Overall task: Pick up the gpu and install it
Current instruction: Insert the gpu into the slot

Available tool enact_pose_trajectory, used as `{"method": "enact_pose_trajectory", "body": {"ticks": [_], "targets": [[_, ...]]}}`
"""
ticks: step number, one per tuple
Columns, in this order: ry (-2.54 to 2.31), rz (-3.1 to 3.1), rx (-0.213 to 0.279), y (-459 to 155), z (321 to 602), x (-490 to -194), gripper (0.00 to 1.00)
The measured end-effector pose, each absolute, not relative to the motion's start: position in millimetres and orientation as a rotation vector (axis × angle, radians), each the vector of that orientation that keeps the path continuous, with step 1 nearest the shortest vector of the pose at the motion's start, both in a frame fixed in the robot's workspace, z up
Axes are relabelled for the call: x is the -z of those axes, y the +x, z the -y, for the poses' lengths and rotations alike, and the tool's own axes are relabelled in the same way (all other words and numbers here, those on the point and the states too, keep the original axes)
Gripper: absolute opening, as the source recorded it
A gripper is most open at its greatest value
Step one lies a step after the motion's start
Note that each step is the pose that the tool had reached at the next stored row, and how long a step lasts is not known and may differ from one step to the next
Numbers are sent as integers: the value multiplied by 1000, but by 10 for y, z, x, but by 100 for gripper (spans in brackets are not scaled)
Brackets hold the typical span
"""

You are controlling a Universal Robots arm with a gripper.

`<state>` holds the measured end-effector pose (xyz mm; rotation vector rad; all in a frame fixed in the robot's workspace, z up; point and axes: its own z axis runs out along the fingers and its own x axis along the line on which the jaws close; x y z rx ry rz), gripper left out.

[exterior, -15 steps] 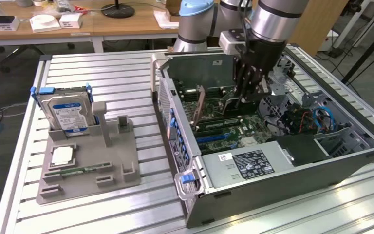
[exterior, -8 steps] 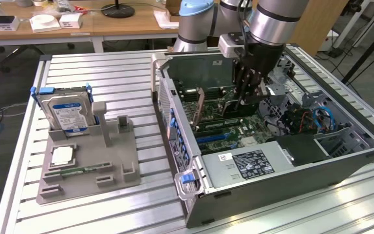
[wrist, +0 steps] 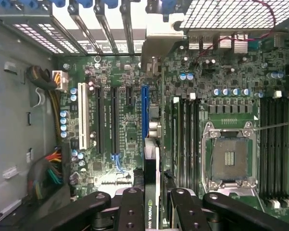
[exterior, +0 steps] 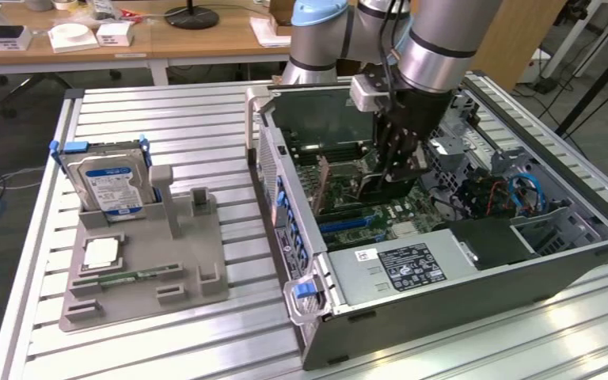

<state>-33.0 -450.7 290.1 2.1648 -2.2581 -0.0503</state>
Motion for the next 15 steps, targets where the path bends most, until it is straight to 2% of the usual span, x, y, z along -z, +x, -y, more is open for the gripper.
{"method": "enact_pose_trajectory", "body": {"ticks": [15], "targets": [[2164, 2257, 43, -477, 4520, -2655, 26]]}}
